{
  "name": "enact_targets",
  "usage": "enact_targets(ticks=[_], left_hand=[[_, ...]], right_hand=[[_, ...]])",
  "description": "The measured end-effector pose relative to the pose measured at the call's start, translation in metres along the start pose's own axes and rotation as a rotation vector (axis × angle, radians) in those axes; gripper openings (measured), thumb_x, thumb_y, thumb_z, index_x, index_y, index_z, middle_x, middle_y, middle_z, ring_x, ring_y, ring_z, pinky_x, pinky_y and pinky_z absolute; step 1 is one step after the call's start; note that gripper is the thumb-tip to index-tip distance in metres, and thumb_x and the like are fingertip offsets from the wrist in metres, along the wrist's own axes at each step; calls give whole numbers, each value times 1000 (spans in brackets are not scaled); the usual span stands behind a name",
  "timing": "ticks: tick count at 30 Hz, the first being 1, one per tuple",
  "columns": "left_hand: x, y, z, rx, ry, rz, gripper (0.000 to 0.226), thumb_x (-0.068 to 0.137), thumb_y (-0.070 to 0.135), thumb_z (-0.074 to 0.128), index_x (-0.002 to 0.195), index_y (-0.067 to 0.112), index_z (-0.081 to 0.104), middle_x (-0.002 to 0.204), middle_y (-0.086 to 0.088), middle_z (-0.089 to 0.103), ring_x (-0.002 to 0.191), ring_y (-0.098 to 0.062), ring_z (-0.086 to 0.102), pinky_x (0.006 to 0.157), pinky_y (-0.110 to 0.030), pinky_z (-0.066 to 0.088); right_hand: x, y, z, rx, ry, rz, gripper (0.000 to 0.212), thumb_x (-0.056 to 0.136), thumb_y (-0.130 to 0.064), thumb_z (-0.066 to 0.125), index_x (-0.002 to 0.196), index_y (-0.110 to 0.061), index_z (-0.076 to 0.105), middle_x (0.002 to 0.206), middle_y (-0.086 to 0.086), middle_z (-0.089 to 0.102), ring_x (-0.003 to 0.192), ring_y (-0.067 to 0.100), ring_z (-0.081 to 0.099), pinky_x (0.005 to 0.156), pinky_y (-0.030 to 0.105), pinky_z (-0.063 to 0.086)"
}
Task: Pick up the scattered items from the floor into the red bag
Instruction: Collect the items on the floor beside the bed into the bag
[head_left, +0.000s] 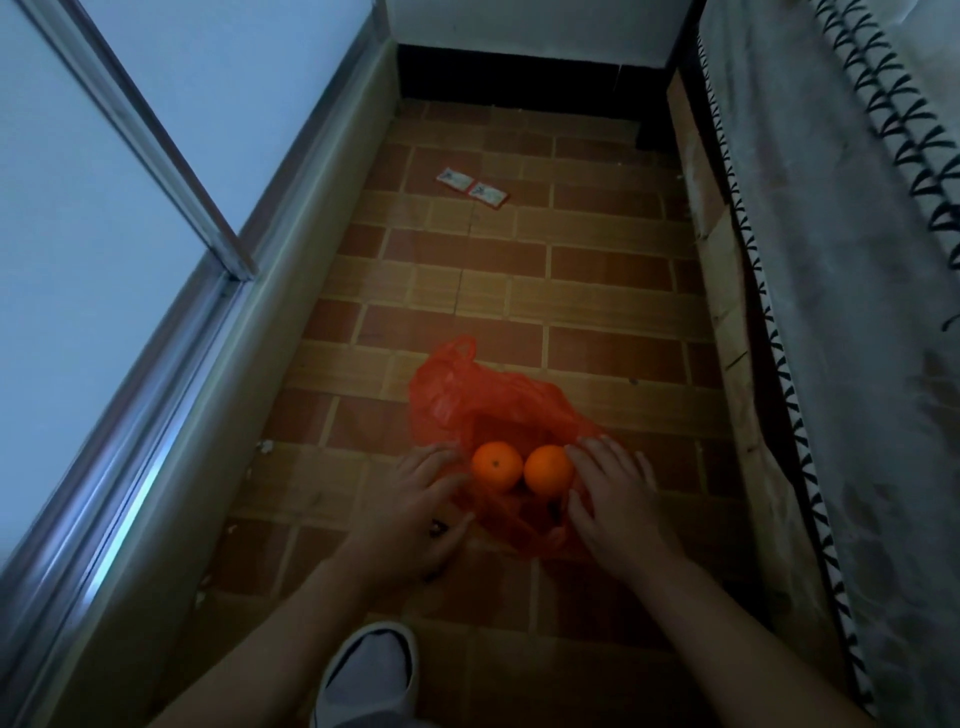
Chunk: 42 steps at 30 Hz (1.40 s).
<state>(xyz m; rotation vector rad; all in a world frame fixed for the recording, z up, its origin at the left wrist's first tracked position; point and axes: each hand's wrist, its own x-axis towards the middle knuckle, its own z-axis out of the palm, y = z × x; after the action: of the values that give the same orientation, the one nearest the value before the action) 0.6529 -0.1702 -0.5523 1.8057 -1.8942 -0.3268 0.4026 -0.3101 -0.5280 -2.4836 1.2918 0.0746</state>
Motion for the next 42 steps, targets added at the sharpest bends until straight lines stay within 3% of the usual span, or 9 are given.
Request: enact_targets(ticks=[6,12,18,23,28,31,36,39,42], left_hand=[[-49,1,37,96,-182,-191,40,95,53,58,125,27,63,126,9,57,109,-17,59,83,-33,53],[-61,-11,59,221,-428,-399,71,87,61,57,150,31,41,146,2,40,128,-26,48,85,-41,54],[-67,-20,69,141,-348,-366,53,95,39,60,145,29,45,147,1,34,124,-26,49,84,-35,56],[-69,3,46,-10,-210,-254,48,97,43,61,143,33,50,147,5,40,119,-19,51,86,-32,56],[-59,42,11,-80,-104,-147,42,92,43,63,132,30,58,142,6,47,113,-18,61,79,-31,60],[-40,54,-6,-95,-33,-89,44,90,41,62,132,26,59,145,2,48,119,-16,60,84,-24,56],[24,49,-10,-34,20,30,42,92,34,67,131,18,62,143,-5,49,126,-23,54,103,-34,51],[66,41,-2,32,-48,94,40,96,29,66,134,18,63,147,-6,50,134,-25,51,109,-41,48],[93,27,3,203,-178,44,41,100,21,56,141,22,60,161,-6,41,154,-27,30,123,-55,29]], right_hand=[[0,-10,-2,-25,68,-54,52,86,-37,42,129,-21,67,139,4,63,130,30,58,112,58,41],[0,-11,-5,-15,48,-30,51,88,-35,43,131,-22,65,141,4,61,131,28,56,110,53,43],[0,-12,-8,5,20,-23,55,88,-39,38,133,-22,64,143,4,58,133,29,54,105,52,45],[-1,-12,-8,19,16,-13,56,88,-40,36,134,-23,63,145,3,58,134,29,54,106,52,45],[-1,-13,-13,48,23,12,44,95,-28,56,138,-21,61,148,4,54,138,29,50,110,53,42],[0,-12,-14,64,21,8,44,93,-22,64,136,-19,62,147,5,54,136,29,49,108,52,43],[3,-9,-15,82,106,47,46,85,-29,52,127,-19,67,136,5,58,124,29,56,97,48,47],[1,-7,-14,64,99,52,47,85,-29,51,128,-19,66,136,5,57,123,29,56,97,47,48],[1,-7,-13,64,110,58,44,87,-28,55,129,-18,66,137,7,58,124,31,56,97,49,47]])
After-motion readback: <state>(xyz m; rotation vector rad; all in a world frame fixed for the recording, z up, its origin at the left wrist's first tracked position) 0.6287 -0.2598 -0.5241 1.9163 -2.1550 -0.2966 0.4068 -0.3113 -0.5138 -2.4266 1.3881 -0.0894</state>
